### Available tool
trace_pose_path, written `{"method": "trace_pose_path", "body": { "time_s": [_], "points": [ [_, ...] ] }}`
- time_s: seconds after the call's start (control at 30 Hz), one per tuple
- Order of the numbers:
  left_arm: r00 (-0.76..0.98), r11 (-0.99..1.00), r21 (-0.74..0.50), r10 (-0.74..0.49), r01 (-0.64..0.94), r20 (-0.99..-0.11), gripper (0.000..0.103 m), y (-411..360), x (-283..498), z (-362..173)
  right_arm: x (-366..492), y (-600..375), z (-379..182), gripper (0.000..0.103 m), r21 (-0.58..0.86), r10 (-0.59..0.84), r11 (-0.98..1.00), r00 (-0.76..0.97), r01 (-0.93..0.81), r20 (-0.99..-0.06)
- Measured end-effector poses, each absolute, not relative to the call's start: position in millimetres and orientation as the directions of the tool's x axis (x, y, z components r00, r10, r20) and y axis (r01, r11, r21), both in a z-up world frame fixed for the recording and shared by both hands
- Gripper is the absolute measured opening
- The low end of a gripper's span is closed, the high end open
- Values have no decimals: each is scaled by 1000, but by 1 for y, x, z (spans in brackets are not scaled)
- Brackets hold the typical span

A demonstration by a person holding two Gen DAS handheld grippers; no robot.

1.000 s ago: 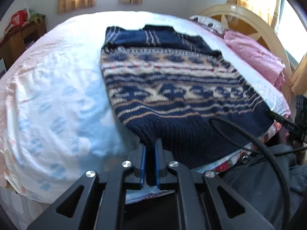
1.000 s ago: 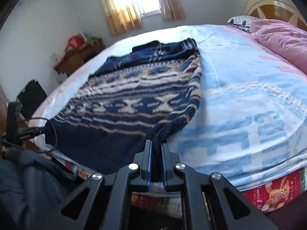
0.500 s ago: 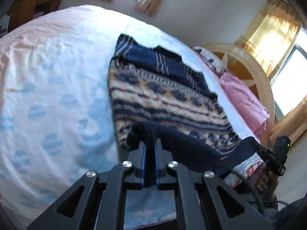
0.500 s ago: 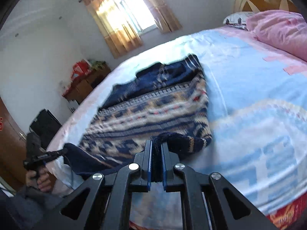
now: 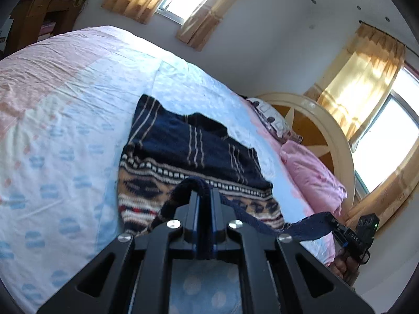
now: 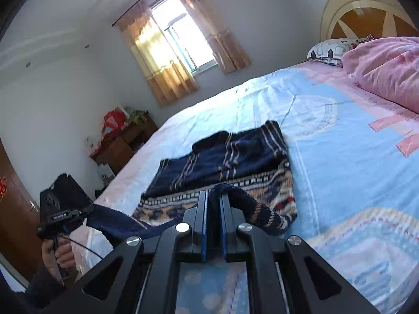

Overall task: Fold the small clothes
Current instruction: 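Lift the hem with both tools and fold it toward the collar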

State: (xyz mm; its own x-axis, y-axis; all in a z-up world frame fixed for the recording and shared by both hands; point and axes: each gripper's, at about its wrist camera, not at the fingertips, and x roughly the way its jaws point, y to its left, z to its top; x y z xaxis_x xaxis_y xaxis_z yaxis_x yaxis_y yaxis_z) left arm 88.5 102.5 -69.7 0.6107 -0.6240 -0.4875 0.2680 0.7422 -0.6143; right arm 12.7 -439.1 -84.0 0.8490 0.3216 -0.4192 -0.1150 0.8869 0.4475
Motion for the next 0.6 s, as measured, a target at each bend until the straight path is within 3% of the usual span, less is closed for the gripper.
{"method": "trace_pose_path", "body": {
  "time_s": [0.27,0.6],
  "points": [
    [627,748,-610,-612,261,-482,7,99,114,-61,38,-439,-61,7,448,311,886,869,-118,-385],
    [638,739,-623,-613,255,-467,7,91,172,-56,88,-440,-56,7,428,286,899,863,-92,-416]
  ]
}}
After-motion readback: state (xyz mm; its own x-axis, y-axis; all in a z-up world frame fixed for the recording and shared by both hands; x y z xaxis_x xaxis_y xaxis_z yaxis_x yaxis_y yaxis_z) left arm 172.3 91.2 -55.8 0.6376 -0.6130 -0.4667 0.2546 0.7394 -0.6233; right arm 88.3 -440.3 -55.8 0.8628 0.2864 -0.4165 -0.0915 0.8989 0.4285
